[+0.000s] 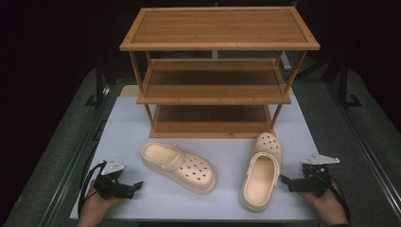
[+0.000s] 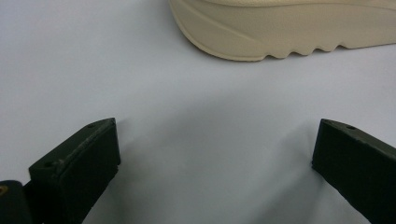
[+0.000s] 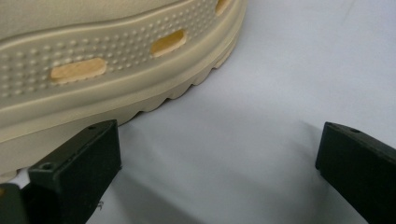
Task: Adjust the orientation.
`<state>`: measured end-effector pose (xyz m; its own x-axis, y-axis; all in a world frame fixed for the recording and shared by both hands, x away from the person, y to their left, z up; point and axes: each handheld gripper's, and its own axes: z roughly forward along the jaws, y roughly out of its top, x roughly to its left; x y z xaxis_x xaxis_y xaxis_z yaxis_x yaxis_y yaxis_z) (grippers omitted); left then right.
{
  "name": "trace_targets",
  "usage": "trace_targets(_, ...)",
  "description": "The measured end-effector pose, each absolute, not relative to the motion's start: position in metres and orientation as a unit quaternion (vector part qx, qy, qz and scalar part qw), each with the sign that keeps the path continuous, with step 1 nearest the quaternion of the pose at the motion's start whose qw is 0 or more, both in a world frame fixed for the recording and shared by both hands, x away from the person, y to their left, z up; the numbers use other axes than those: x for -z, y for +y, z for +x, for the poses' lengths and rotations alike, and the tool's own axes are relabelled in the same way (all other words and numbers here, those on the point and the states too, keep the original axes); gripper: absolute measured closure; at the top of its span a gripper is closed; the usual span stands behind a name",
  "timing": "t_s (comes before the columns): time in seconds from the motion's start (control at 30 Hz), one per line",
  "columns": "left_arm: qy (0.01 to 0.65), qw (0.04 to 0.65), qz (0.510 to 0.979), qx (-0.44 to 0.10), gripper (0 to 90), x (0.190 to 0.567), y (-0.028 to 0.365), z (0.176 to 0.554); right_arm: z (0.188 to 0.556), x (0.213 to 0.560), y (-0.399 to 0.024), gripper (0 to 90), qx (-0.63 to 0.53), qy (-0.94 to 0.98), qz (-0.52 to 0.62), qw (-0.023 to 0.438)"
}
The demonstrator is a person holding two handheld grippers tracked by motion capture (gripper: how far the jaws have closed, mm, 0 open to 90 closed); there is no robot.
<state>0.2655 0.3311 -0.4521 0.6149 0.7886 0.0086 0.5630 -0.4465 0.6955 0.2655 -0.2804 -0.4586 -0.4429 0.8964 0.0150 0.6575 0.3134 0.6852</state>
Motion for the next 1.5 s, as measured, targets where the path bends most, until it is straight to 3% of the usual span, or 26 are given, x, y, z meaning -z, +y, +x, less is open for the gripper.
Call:
trace_targets(0.53,0.4,0.336,0.835,-0.17,3.2,0.45,0.332,0.265,0.266,0.459,-0.28,0.0,-0.316,0.788,0.493,0.188)
trace_targets(0.63,0.389,0.346,0.837,-0.17,21.1,0.447,0.335,0.261,0.266,0.459,-0.28,0.0,-0.316,0.788,0.493,0.188)
trace_targets(0.7,0.386,0.346,0.838,-0.17,25.2,0.445,0.337,0.259,0.266,0.459,-0.28,0.0,-0.316,0.788,0.493,0.188)
trace_targets(0.73,0.378,0.359,0.838,-0.161,35.6,0.442,0.337,0.258,0.265,0.459,-0.28,0.0,-0.317,0.788,0.494,0.188)
trace_targets(0.8,0.371,0.366,0.839,-0.159,46.1,0.44,0.336,0.258,0.266,0.459,-0.28,0.0,-0.317,0.788,0.493,0.188)
trace_targets(0.83,0.363,0.37,0.841,-0.158,46.1,0.438,0.334,0.257,0.266,0.459,-0.28,0.0,-0.317,0.788,0.493,0.188)
trace_targets(0.87,0.355,0.374,0.843,-0.151,56.4,0.433,0.329,0.258,0.265,0.459,-0.28,0.0,-0.317,0.788,0.493,0.189)
trace_targets(1.07,0.319,0.382,0.858,-0.127,90.0,0.423,0.312,0.258,0.265,0.459,-0.28,0.0,-0.318,0.787,0.493,0.189)
trace_targets(1.5,0.258,0.417,0.867,-0.092,90.0,0.417,0.276,0.254,0.265,0.459,-0.28,0.0,-0.317,0.788,0.493,0.189)
